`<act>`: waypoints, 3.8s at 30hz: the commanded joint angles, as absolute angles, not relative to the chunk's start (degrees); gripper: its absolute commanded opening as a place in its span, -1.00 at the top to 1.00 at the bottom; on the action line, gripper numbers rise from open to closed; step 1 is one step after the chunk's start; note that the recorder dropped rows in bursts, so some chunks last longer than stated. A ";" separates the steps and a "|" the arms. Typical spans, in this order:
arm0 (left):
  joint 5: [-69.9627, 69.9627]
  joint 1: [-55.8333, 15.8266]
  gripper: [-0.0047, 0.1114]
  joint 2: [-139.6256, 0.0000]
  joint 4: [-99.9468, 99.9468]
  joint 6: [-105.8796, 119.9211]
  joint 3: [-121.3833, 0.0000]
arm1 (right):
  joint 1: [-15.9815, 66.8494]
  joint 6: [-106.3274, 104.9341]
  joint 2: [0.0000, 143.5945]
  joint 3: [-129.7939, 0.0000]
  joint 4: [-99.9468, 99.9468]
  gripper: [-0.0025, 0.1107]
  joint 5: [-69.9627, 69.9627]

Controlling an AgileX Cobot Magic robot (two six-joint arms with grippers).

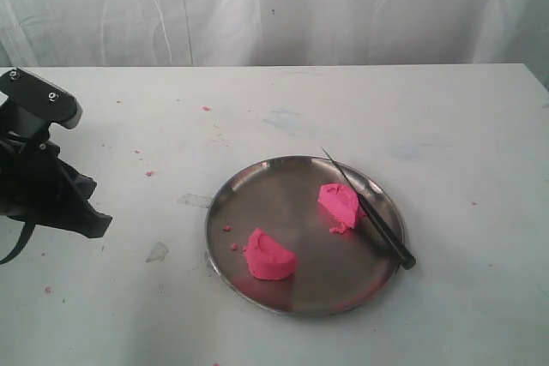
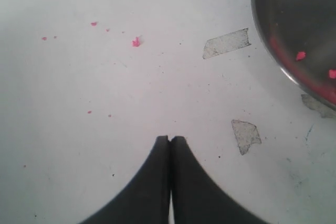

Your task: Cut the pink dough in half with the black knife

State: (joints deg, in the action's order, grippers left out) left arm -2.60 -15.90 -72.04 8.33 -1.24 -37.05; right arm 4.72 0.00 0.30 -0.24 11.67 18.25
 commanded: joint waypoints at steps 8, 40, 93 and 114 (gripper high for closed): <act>-2.70 -16.14 0.92 -71.44 7.74 -1.54 -36.66 | 4.50 -1.38 0.00 0.00 12.38 0.96 18.62; -3.85 -6.03 0.92 -23.95 7.74 -1.54 -36.66 | 4.50 -1.38 0.00 0.00 12.25 0.96 19.28; -13.42 2.07 0.92 0.00 7.74 -8.30 0.00 | 4.50 -1.38 0.00 0.00 12.25 0.96 19.28; -13.53 2.20 0.92 0.00 7.74 -8.30 0.00 | 4.50 -1.38 0.00 0.00 12.25 0.96 19.28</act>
